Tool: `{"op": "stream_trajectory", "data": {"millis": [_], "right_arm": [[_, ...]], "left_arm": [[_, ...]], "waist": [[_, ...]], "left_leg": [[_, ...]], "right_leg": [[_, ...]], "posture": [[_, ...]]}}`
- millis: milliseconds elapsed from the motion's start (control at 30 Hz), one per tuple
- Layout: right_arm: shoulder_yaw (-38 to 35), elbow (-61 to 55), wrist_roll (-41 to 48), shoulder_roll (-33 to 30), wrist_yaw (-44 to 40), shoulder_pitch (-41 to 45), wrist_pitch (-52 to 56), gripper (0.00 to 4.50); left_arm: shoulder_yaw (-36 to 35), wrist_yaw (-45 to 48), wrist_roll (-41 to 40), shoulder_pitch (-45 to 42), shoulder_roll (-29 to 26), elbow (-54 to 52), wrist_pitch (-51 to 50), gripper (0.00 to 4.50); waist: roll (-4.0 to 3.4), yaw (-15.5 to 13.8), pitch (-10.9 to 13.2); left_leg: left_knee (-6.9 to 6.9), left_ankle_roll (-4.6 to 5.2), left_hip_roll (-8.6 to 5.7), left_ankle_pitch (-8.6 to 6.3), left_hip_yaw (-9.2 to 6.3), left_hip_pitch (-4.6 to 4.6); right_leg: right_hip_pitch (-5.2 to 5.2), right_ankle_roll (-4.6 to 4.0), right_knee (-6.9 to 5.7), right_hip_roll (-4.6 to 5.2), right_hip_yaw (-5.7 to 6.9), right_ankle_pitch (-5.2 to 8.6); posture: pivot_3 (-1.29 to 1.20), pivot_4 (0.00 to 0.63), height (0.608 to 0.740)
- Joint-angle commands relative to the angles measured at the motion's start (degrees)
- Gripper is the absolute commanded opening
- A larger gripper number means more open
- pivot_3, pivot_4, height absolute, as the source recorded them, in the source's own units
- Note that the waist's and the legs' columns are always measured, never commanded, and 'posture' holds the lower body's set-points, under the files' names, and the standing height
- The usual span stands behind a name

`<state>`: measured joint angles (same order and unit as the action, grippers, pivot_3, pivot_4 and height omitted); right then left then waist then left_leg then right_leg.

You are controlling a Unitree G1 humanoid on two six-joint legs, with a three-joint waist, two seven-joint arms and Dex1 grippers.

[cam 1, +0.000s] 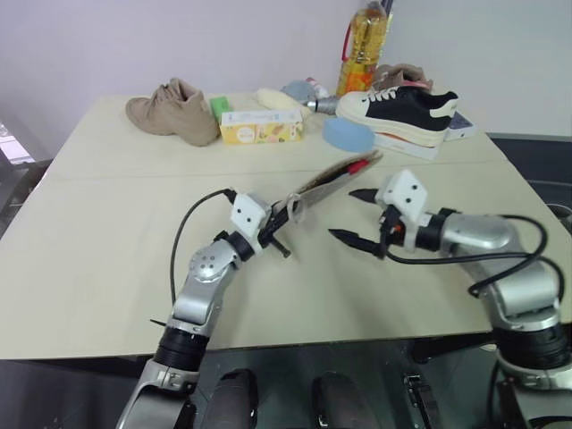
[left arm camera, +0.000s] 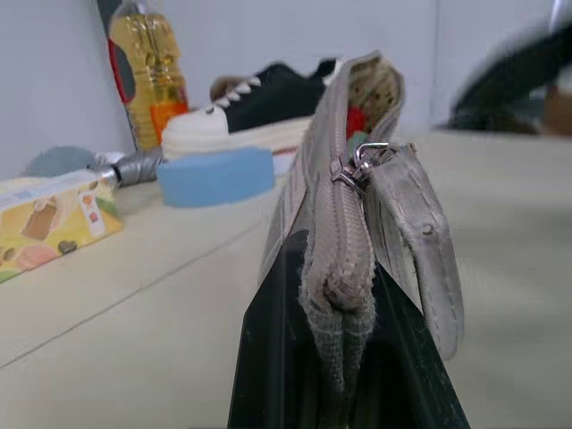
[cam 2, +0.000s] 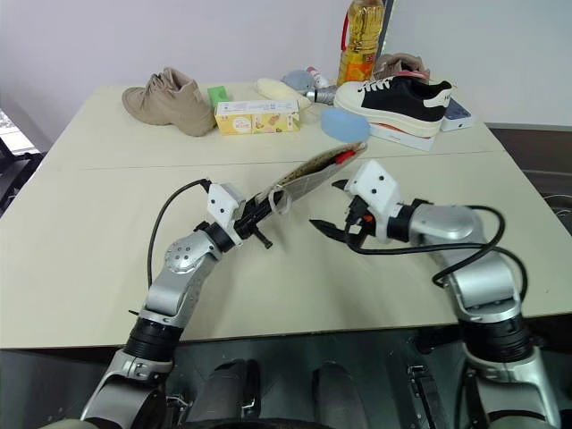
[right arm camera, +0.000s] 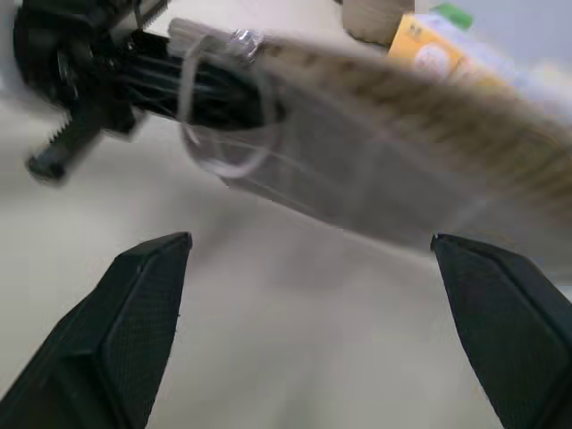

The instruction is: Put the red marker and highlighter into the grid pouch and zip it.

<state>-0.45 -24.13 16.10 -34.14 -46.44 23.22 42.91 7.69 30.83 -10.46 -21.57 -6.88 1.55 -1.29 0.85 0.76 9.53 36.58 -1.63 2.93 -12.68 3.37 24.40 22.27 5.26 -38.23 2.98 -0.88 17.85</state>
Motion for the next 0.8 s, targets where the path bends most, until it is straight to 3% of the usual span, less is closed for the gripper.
{"op": "stream_trajectory", "data": {"millis": [33, 200, 233, 333, 533, 800], "right_arm": [[1.41, -3.08, 1.09, 5.79, 7.45, 0.94, 3.87, 4.46], [5.32, 0.61, -1.04, 12.48, 14.29, 3.99, 4.18, 4.46], [5.37, 1.07, -0.51, 13.56, 14.92, 4.48, 4.38, 4.23], [5.14, 1.42, 1.06, 15.04, 15.6, 5.05, 5.05, 3.12], [1.12, 2.56, 2.67, 11.08, 14.76, 6.22, 5.07, 0.05], [-6.21, 12.69, -1.75, -0.27, 17.01, 10.96, -1.4, 0.05]], "left_arm": [[-1.4, -1.14, -2.29, -1.5, 1.4, -1.67, -1.33, 0.0], [-0.64, -1.38, -2.32, -1.25, 1.95, -2.29, -1.88, 0.0], [-0.49, -1.44, -2.21, -1.11, 2.01, -2.42, -1.89, 0.0], [-0.33, -1.76, -1.61, -0.73, 1.83, -2.79, -1.74, 0.0], [-1.24, -3.12, -0.34, 0.11, -0.03, -2.62, -0.42, 0.0], [-1.39, -0.67, 3.12, 3.31, -7.59, -1.56, 4.22, 0.0]], "waist": [[0.0, 0.03, 0.0], [0.0, -0.02, 0.0], [0.0, -0.14, 0.0], [0.01, -0.2, 0.0], [0.01, -0.12, 0.0], [0.01, 0.09, 0.01]], "left_leg": [[0.0, 0.0, 0.0, 0.0, 0.0, 0.01], [0.02, 0.0, -0.01, 0.0, -0.04, 0.02], [0.02, 0.0, -0.01, 0.0, -0.02, 0.02], [0.06, 0.0, -0.02, 0.0, -0.03, 0.07], [0.06, 0.01, -0.01, -0.01, -0.05, 0.07], [-0.02, 0.02, 0.0, -0.02, 0.02, 0.05]], "right_leg": [[0.02, 0.0, -0.01, -0.01, -0.01, 0.0], [0.05, -0.01, -0.03, -0.06, -0.02, -0.01], [0.05, -0.01, -0.02, -0.06, -0.02, -0.01], [0.04, 0.0, 0.0, -0.05, -0.01, -0.01], [0.04, 0.0, 0.02, -0.06, -0.01, -0.01], [0.1, -0.03, 0.03, -0.07, -0.04, -0.02]], "posture": [[0.0, 0.15, 0.74], [0.0, 0.15, 0.74], [0.0, 0.15, 0.74], [0.0, 0.15, 0.74], [0.0, 0.15, 0.74], [0.0, 0.15, 0.74]]}}
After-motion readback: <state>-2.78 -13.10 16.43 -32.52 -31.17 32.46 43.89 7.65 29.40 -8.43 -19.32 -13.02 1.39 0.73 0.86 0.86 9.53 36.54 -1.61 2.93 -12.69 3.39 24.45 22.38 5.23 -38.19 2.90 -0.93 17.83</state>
